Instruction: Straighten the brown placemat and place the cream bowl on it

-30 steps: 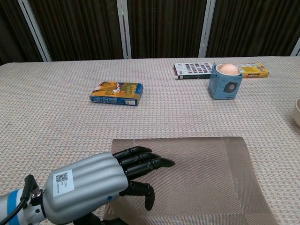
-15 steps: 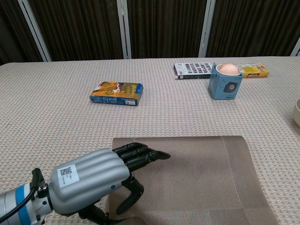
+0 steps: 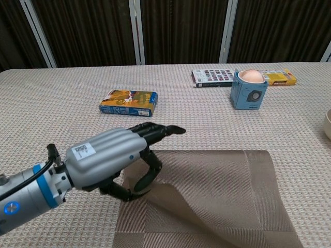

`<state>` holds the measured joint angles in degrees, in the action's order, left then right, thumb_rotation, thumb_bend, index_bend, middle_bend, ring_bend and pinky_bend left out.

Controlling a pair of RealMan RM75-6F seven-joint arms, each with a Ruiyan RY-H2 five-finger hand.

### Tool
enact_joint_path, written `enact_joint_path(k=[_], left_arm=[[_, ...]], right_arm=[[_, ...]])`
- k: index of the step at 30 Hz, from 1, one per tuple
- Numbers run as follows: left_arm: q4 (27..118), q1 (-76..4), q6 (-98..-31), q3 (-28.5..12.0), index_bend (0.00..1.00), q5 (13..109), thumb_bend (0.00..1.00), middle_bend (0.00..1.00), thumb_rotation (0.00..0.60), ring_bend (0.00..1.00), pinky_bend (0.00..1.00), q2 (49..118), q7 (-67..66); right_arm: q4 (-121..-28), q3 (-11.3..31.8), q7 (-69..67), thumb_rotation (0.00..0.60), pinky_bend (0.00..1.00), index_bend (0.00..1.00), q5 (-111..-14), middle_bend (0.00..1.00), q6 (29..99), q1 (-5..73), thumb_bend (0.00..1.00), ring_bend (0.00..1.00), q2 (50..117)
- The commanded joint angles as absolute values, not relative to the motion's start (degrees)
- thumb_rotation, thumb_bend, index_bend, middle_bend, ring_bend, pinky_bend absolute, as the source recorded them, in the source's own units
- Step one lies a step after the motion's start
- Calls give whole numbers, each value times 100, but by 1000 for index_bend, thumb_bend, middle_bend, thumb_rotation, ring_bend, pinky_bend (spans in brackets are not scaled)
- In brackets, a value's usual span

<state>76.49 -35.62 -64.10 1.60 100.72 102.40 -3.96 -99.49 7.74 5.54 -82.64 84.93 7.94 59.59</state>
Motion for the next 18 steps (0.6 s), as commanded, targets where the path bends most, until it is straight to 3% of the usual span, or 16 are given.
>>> enact_joint_path(k=[1,12,18], left_arm=[[7684,-3782,-6281,-259,739,9785,729,0,600,0,0,10183,-320],[6815,-4420,-5749,-1798,740,8447,728,0,600,0,0,9953,-308],[6145,-4501,-5374,-2281,743,7493,728,0,600,0,0,9843,-256]], right_arm=[[-9944,776,587,600,0,0,-8253,0,8489,796,0,0,5972],[-9921,806,702,600,0,0,-8201,0,8501,801,0,0,5996],[-9949,789,799,600,0,0,-8254,0,8532,797,0,0,6011]])
